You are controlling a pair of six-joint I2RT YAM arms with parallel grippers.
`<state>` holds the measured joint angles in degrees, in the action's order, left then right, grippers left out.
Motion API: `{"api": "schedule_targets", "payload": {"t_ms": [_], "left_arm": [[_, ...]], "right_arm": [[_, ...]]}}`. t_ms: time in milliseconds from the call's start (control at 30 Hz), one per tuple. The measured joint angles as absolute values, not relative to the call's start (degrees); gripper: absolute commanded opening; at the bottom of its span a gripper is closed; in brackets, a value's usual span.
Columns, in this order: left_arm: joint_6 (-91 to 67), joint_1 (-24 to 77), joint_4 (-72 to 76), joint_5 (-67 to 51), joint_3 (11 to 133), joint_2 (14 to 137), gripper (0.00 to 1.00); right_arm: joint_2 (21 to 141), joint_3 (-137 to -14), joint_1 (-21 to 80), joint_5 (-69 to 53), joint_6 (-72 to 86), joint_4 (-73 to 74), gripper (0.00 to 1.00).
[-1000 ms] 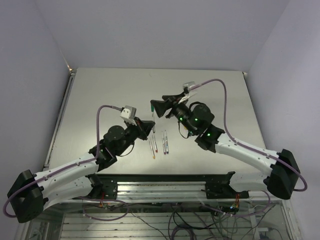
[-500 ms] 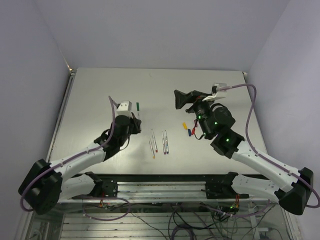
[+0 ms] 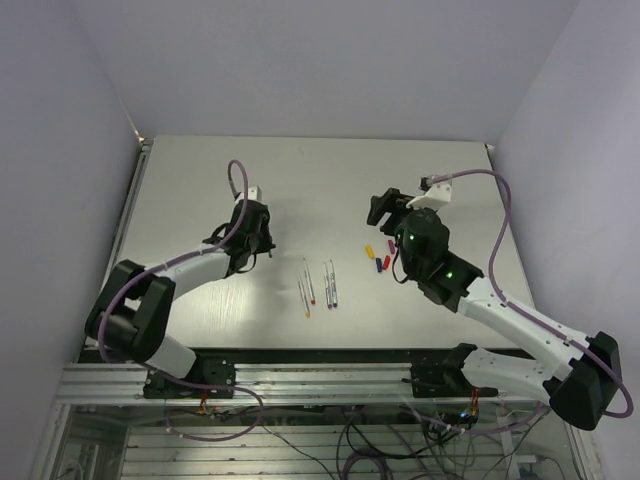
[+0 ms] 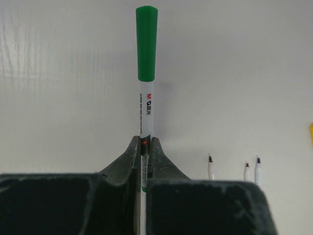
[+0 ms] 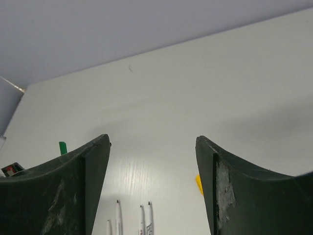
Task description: Insert the pens into the pen caps
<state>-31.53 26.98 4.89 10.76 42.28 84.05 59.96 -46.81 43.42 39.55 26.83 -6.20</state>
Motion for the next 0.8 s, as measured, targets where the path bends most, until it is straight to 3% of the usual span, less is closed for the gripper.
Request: {"api": "schedule_targets", "payload": {"t_ms": [367,567,800], "left_arm": [[-30.02,26.39,-0.82,10.17,49.3,96.01,0.09],[-29.78,26.39,-3.14,10.22,51.7,98.24,0.37],[-29.8,26.39,-4.58,10.48,51.72,98.28,0.52]], "right_arm": [[58.37,-43.55,43.31,40.64,29.39,-3.84,0.68],[57.3,-42.83,43.29,40.73,30.26,-2.76,0.68],[57.12,-42.24,43.29,40.45,30.74,-2.61,0.68]]}}
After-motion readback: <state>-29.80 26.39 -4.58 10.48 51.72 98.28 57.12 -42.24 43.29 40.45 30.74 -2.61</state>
